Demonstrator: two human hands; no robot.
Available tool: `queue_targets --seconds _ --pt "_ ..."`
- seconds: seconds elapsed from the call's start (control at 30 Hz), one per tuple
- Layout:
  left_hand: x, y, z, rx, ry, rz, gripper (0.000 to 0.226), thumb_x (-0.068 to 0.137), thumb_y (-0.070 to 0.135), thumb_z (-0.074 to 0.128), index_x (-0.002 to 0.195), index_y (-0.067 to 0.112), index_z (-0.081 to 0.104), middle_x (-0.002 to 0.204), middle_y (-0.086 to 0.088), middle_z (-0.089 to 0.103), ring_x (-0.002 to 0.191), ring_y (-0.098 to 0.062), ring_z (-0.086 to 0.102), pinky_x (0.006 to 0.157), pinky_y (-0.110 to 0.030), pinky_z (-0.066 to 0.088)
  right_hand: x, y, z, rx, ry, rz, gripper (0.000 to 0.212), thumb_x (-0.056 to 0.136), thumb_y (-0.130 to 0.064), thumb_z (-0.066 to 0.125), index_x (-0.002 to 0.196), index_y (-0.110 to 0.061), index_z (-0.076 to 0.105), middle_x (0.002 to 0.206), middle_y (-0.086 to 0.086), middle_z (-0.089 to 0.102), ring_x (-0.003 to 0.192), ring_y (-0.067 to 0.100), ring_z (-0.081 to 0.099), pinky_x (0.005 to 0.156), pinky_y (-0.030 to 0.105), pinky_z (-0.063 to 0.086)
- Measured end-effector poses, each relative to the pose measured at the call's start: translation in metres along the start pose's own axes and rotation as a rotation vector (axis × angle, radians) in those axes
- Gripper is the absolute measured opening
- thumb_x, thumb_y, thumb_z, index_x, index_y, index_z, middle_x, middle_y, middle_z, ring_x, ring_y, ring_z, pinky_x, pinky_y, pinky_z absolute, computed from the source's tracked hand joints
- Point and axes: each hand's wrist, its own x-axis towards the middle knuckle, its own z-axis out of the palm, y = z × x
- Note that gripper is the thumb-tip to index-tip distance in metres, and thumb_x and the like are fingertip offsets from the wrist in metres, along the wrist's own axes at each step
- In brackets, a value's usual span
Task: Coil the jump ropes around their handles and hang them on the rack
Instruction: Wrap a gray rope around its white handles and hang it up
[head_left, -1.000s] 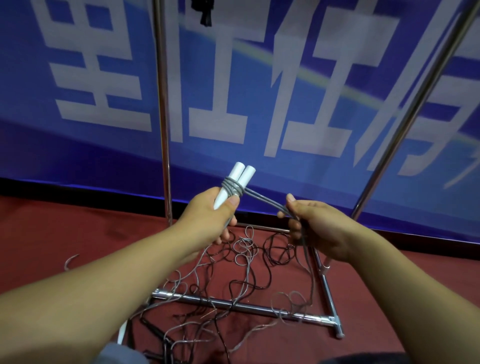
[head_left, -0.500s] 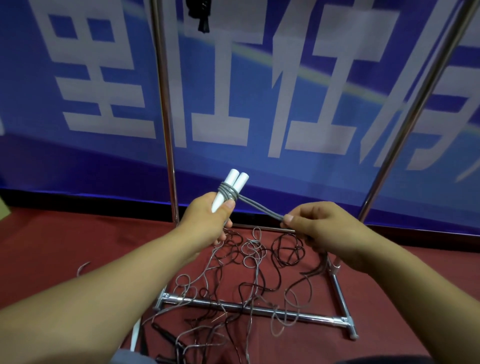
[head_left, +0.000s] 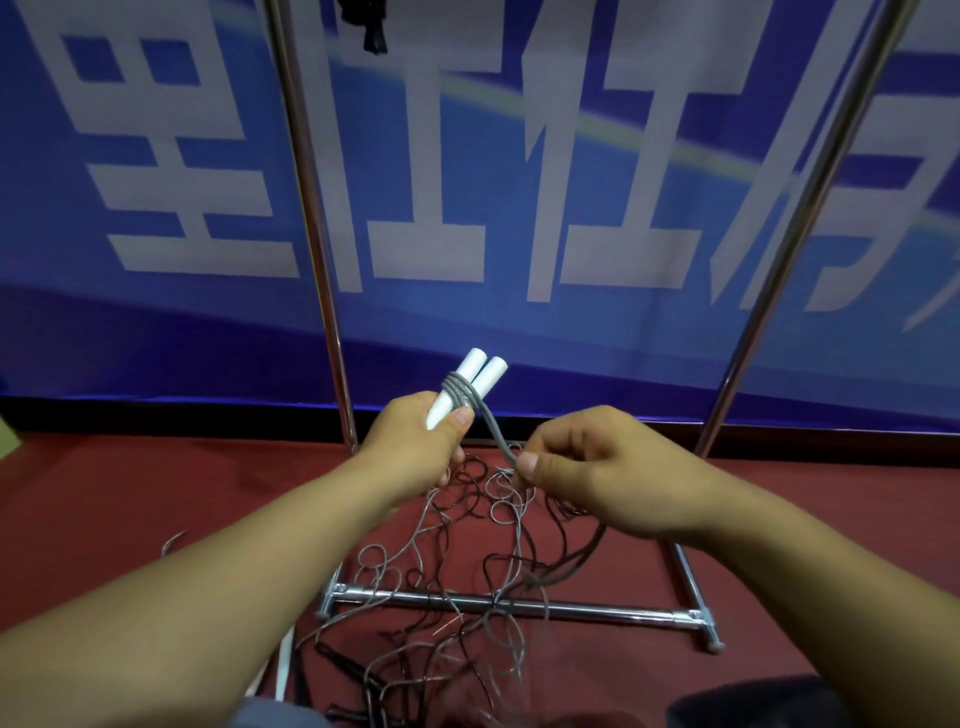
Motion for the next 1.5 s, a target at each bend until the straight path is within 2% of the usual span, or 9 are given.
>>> queue_targets --seconds 0.27,0.57,0.73,0.83,0.93,1.0,1.1,1.3,1.5 --pt "0.006 0.001 0.004 0.099 0.023 0.011 0.014 0.100 0.032 0.057 0.098 0.019 0.064 0.070 -0.003 0.065 0.052 -0.017 0.052 0.054 -0.028 0.040 0.001 -0.004 0.011 -0.104 0.014 -0.112 0.034 0.100 -0.028 0.058 0.075 -0.004 0.058 0.058 -0.006 0.043 0.053 0.008 0.036 0.052 0.026 0.033" --pt "0.000 -0.006 -0.004 0.269 -0.178 -0.038 0.012 0.102 0.030 0.056 0.100 0.018 0.061 0.071 -0.004 0.064 0.036 -0.004 0.048 0.041 -0.017 0.036 0.001 0.008 0.001 0.088 0.225 0.058 0.032 0.102 -0.031 0.051 0.080 -0.015 0.066 0.056 -0.007 0.043 0.052 0.012 0.037 0.052 0.029 0.033" --pt "-0.005 -0.004 0.000 0.404 -0.286 -0.018 0.016 0.102 0.029 0.055 0.089 0.020 0.057 0.068 -0.001 0.063 0.036 -0.004 0.046 0.041 -0.017 0.036 0.006 0.015 0.000 0.186 0.308 0.139 0.034 0.099 -0.038 0.057 0.075 -0.014 0.062 0.051 -0.010 0.042 0.050 0.015 0.035 0.049 0.029 0.029" --pt "-0.007 -0.003 0.002 0.450 -0.379 -0.022 0.017 0.102 0.026 0.054 0.090 0.016 0.057 0.069 -0.004 0.062 0.034 -0.007 0.046 0.037 -0.015 0.034 0.007 0.017 -0.004 -0.027 0.344 0.118 0.029 0.092 -0.040 0.067 0.078 -0.016 0.065 0.047 -0.014 0.049 0.044 0.004 0.040 0.047 0.019 0.033" --pt "-0.009 -0.004 0.003 0.497 -0.473 -0.038 0.020 0.102 0.030 0.055 0.102 0.011 0.061 0.067 -0.001 0.064 0.037 -0.009 0.049 0.039 -0.017 0.035 0.005 0.017 -0.005 -0.277 0.406 0.072 0.025 0.091 -0.039 0.069 0.072 -0.024 0.060 0.051 -0.022 0.056 0.057 -0.006 0.053 0.050 0.012 0.037" --pt "-0.012 -0.003 0.003 0.499 -0.533 -0.052 0.022 0.102 0.033 0.055 0.105 0.011 0.060 0.066 0.000 0.065 0.038 -0.010 0.050 0.041 -0.018 0.036 0.005 0.018 -0.006 -0.362 0.438 0.058 0.025 0.091 -0.042 0.068 0.074 -0.025 0.061 0.056 -0.016 0.057 0.063 -0.001 0.055 0.051 0.015 0.036" --pt "-0.015 0.001 0.003 0.503 -0.600 -0.055 0.021 0.102 0.034 0.054 0.105 0.014 0.059 0.068 0.000 0.065 0.041 -0.011 0.050 0.042 -0.019 0.038 0.006 0.022 -0.008 -0.396 0.452 0.057 0.023 0.091 -0.044 0.068 0.081 -0.024 0.064 0.064 -0.011 0.058 0.066 0.007 0.054 0.058 0.030 0.040" --pt "-0.021 0.006 0.008 0.477 -0.718 -0.035 0.010 0.102 0.032 0.055 0.095 0.024 0.057 0.070 -0.002 0.064 0.041 -0.011 0.049 0.042 -0.019 0.038 0.011 0.033 -0.010 -0.408 0.481 0.093 0.027 0.089 -0.049 0.068 0.082 -0.023 0.065 0.069 -0.007 0.061 0.070 0.014 0.058 0.064 0.036 0.050" --pt "-0.026 0.014 0.011 0.485 -0.790 0.049 0.013 0.101 0.034 0.058 0.096 0.022 0.058 0.065 0.002 0.066 0.046 -0.015 0.053 0.043 -0.019 0.039 0.016 0.042 -0.012 -0.432 0.507 0.114 0.033 0.088 -0.052 0.068 0.077 -0.022 0.062 0.069 -0.006 0.061 0.070 0.017 0.058 0.063 0.037 0.051"
